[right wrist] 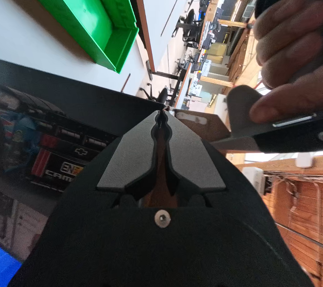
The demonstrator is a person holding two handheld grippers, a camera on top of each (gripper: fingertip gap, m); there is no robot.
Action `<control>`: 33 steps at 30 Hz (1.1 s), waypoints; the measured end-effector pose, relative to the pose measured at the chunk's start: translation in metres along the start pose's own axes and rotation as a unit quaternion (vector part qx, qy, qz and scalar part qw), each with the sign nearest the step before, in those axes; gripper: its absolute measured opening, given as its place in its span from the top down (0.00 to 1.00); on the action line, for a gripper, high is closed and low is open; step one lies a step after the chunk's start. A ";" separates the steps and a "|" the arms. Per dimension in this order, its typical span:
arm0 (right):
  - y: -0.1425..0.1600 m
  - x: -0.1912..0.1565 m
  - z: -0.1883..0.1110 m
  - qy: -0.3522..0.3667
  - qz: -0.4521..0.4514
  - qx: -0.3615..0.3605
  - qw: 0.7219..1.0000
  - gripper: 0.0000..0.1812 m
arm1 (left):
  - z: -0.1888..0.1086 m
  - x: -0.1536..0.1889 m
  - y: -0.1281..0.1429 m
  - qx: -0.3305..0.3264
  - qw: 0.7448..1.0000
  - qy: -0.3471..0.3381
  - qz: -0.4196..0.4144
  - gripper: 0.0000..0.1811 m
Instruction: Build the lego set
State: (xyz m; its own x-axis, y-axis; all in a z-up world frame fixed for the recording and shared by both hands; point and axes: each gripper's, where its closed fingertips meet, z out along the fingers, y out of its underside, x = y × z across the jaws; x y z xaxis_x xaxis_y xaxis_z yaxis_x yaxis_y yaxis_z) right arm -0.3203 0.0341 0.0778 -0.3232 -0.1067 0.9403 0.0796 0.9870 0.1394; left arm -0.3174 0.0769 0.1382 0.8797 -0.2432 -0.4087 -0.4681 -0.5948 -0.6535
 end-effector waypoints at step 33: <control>0.124 -0.067 -0.075 -0.054 0.303 0.029 0.951 0.95 | 0.007 -0.016 -0.012 0.094 0.994 -0.050 -0.036 0.99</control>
State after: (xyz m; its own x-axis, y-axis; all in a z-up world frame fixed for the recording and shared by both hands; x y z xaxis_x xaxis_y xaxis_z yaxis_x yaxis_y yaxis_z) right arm -0.2179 0.1544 0.0555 -0.3303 0.4929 0.8050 0.2311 0.8691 -0.4374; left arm -0.3265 0.0927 0.1480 0.9032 -0.1225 -0.4113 -0.4198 -0.4514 -0.7874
